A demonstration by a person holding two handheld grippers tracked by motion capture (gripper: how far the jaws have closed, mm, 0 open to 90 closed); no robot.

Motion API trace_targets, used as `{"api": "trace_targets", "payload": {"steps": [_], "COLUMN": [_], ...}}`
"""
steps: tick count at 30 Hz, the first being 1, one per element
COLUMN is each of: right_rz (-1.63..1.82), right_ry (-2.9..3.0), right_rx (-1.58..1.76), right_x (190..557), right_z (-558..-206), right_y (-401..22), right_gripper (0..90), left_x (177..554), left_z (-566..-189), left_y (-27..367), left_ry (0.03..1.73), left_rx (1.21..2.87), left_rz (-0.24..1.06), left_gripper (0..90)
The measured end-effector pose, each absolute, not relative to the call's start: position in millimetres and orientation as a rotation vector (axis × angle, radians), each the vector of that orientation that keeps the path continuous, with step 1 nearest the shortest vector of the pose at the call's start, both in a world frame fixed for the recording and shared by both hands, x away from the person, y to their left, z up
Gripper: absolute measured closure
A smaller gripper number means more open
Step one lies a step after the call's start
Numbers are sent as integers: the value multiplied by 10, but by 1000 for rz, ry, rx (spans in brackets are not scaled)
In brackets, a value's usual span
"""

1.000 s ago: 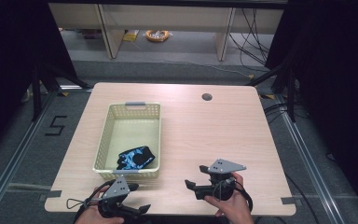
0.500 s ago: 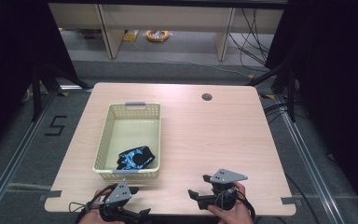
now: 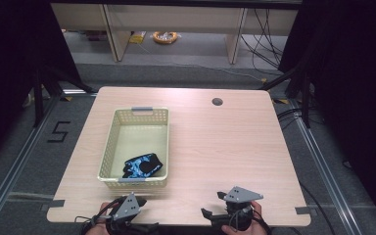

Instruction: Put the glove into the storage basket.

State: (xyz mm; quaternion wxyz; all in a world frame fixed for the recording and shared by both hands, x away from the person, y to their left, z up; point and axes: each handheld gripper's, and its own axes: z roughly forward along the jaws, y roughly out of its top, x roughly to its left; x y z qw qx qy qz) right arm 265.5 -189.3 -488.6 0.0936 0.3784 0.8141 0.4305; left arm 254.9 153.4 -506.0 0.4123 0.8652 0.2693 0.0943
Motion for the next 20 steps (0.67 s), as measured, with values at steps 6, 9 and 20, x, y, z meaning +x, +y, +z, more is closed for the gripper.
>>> {"api": "trace_targets", "payload": {"steps": [6, 9, 20], "right_rz": [1253, 1246, 1235], "right_ry": [2421, 2425, 2446], "right_rx": [1135, 1114, 1071], "right_x": [2607, 2615, 2621], "right_z": [-4896, -4908, -4932], "right_y": [-1900, -1912, -1886], "right_gripper": [191, 191, 188], "left_x": [2537, 2543, 2570], "left_z": [-5063, -5067, -5072], "left_y": [1526, 1527, 1533], "left_ry": [682, 682, 667], "left_rx": [2177, 2171, 2183], "left_rz": [245, 232, 251], "left_gripper": [184, 184, 184]}}
